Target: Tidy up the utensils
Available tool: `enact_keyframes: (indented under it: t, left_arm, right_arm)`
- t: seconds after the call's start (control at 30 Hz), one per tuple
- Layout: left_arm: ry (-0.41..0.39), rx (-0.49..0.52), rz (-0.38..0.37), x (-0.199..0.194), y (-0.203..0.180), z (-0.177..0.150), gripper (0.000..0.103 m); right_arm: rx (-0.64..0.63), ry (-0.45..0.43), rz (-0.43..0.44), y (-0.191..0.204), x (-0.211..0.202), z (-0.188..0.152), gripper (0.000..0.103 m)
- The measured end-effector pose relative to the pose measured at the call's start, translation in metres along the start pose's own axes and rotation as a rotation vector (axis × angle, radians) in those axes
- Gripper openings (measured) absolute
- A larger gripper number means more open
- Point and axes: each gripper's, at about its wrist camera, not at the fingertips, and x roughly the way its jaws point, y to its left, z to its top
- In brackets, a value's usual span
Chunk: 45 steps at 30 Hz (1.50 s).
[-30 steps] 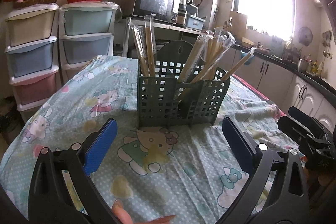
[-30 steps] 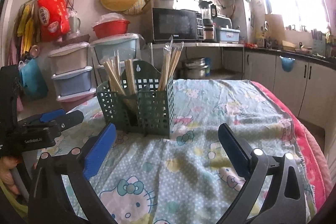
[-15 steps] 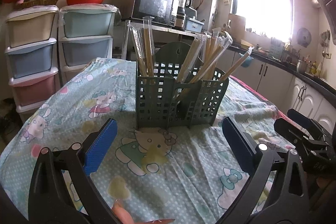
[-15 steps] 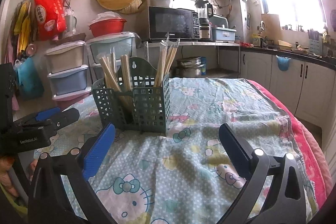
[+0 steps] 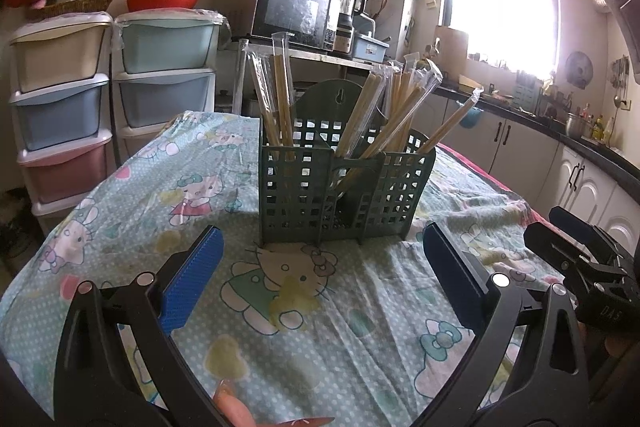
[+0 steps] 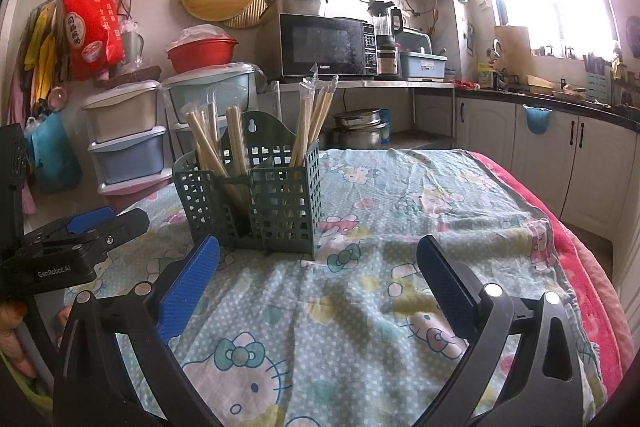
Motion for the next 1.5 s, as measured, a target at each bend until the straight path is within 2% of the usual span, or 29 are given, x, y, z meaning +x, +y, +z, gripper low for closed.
enact_keyframes:
  t: [1.5]
  left_arm:
    - [-0.009,-0.007,-0.003,-0.0006,0.0011,-0.0006,0.092]
  right_arm:
    - [-0.001,-0.001,-0.001,-0.0019,-0.0036,0.0000,0.096]
